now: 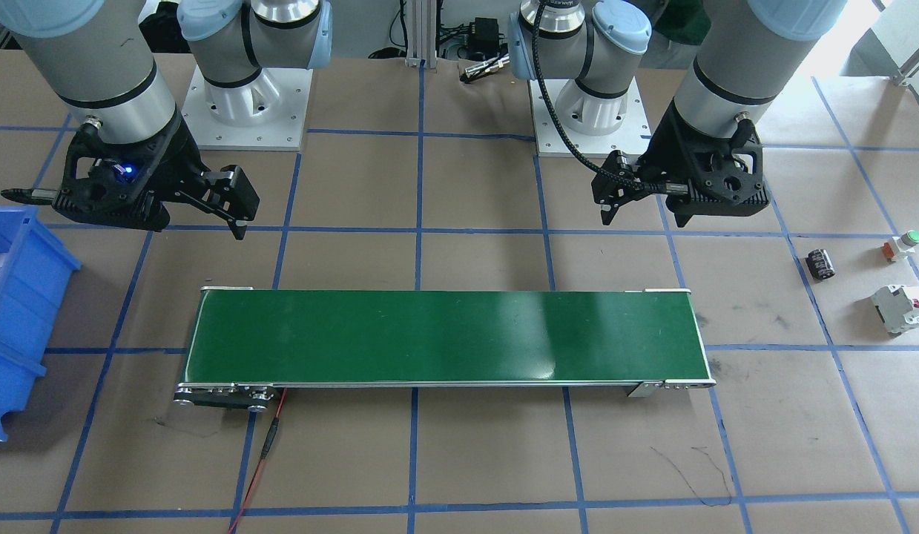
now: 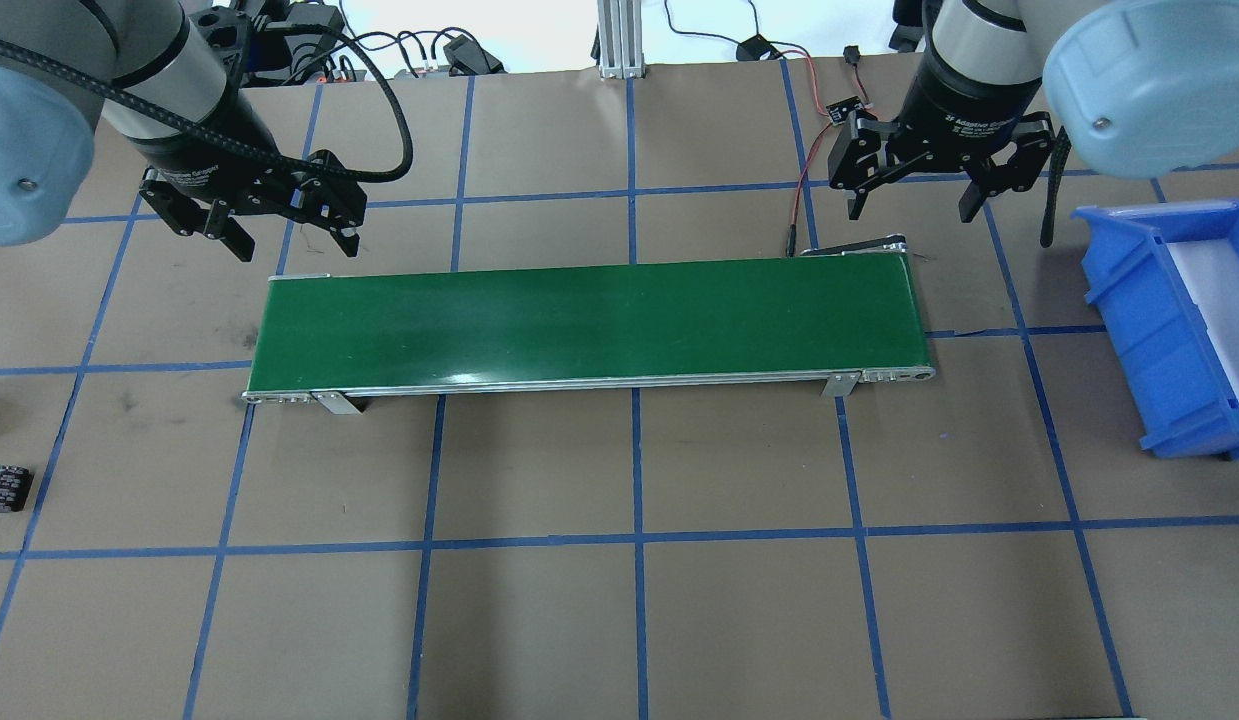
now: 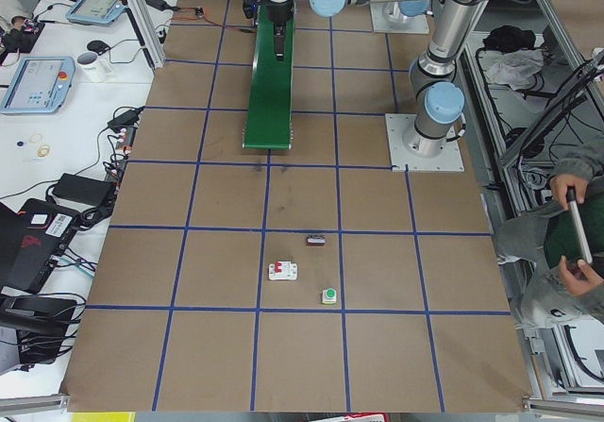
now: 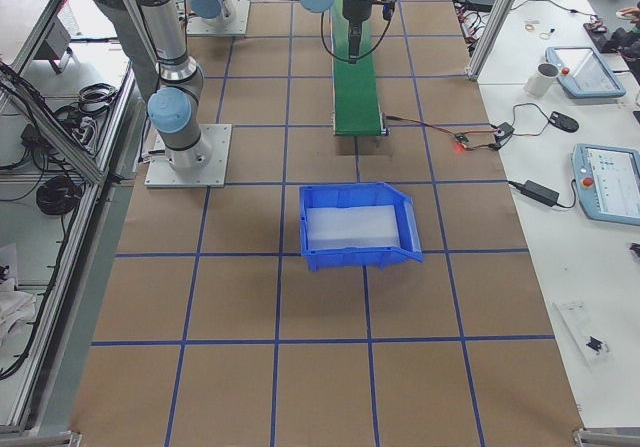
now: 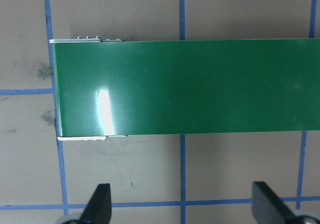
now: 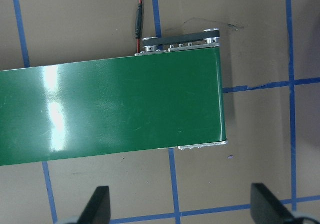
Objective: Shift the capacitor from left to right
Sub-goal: 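Move the left gripper outward toward the brown capacitor beside the belt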
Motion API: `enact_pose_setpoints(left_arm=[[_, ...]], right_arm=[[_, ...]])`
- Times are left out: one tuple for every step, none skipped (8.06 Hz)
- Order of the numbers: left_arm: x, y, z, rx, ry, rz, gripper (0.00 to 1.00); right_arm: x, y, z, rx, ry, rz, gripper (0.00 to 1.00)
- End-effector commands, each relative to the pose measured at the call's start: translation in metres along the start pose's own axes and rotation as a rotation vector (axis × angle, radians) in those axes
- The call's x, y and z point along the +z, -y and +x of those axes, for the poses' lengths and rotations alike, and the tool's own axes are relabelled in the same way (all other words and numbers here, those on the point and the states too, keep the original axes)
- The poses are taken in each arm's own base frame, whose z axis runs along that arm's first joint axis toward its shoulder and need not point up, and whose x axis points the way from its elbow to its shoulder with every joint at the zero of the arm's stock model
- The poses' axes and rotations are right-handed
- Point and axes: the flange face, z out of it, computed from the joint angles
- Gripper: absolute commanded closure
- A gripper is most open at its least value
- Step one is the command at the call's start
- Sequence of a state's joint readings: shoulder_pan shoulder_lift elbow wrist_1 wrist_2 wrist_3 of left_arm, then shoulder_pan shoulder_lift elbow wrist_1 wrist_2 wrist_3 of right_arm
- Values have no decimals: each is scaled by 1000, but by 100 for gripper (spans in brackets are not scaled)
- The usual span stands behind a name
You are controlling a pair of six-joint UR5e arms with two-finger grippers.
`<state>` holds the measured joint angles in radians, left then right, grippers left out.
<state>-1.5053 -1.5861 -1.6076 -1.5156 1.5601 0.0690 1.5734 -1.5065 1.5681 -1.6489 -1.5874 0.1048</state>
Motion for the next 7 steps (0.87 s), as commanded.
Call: enact_pose_setpoints(left_arm=[[0,0,0,0,0,0,0],[0,0,0,0,-2,0,0],[0,0,0,0,0,0,0],[0,0,-2,-2,0,0,0],[-1,0,-3,4,8,1,0],[-2,-1,-4,1,11,4,0],[-3,-1,-4,-5,13,5,0]], right_arm=[[1,0,-1,-1,4,-1,0],[1,0,0,-2,1,-3,0],[1,1,1,-1,-2,-2,0],[2,0,1,-1,-4,-5,0],[2,0,0,-3,-2,-5,0],[2,0,0,-3,-4,-7,0],[2,0,1,-1,-4,-7,0]])
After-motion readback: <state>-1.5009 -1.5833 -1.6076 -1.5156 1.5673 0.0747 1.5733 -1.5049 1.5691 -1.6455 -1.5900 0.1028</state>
